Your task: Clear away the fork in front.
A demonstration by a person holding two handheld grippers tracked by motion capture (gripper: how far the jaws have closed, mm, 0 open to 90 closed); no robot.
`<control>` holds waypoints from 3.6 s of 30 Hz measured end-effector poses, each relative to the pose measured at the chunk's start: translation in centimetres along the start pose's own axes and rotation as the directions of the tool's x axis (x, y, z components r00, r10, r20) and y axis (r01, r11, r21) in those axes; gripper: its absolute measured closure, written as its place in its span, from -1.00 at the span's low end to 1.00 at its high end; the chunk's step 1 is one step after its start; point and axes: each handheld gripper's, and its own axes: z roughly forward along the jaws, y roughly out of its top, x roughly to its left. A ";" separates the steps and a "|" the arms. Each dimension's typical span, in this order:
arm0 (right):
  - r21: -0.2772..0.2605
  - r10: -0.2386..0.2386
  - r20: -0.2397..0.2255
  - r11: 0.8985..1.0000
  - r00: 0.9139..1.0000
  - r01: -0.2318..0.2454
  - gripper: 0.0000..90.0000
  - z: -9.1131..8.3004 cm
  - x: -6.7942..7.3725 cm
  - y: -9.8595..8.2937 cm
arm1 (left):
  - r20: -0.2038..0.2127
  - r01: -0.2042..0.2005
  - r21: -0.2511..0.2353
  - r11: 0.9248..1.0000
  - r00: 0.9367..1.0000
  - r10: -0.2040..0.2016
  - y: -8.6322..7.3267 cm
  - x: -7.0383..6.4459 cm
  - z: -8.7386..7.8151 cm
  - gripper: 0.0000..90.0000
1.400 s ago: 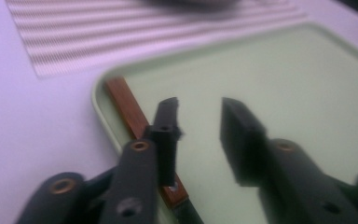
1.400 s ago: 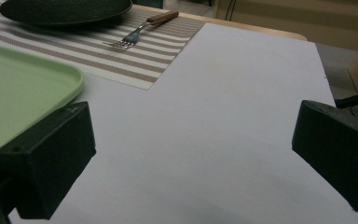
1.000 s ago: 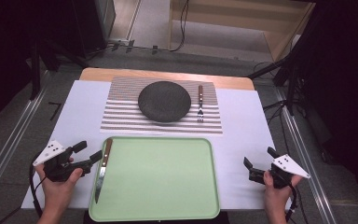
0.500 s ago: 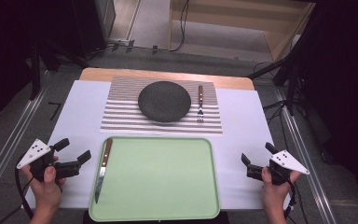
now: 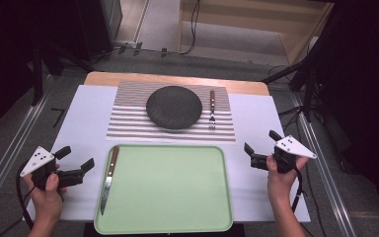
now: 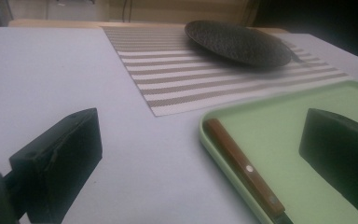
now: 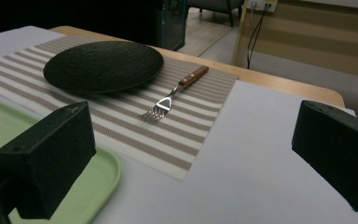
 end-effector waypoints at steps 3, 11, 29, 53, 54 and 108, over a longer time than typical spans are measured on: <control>0.002 -0.002 -0.006 1.000 1.000 0.002 -1.00 1.2 0.0 1.0 | -0.002 -0.017 -0.011 1.000 1.000 0.017 0.0 0.1 0.0 -1.00; 0.010 0.006 -0.016 1.000 1.000 -0.006 -1.00 3.9 -0.1 3.3 | -0.012 -0.025 -0.008 1.000 1.000 0.024 -0.4 0.5 0.3 -1.00; 0.095 0.019 -0.020 0.995 1.000 -0.017 -0.99 11.5 -0.7 5.6 | 0.004 -0.049 -0.020 0.999 0.999 0.049 -1.0 0.0 0.3 -1.00; 0.279 0.059 0.029 0.958 0.998 -0.065 -1.00 20.5 -1.5 7.4 | -0.004 -0.056 -0.007 0.998 0.998 0.056 -1.1 -0.3 0.5 -1.00; 0.281 0.064 0.032 0.957 0.997 -0.070 -0.93 20.7 -1.5 7.4 | -0.004 -0.057 -0.007 0.998 0.998 0.057 -1.1 -0.2 0.5 -1.00; 0.505 0.239 0.154 0.815 0.959 -0.284 0.36 27.1 -0.3 4.6 | 0.001 -0.080 0.001 0.997 0.997 0.080 -1.2 -0.5 0.6 -1.00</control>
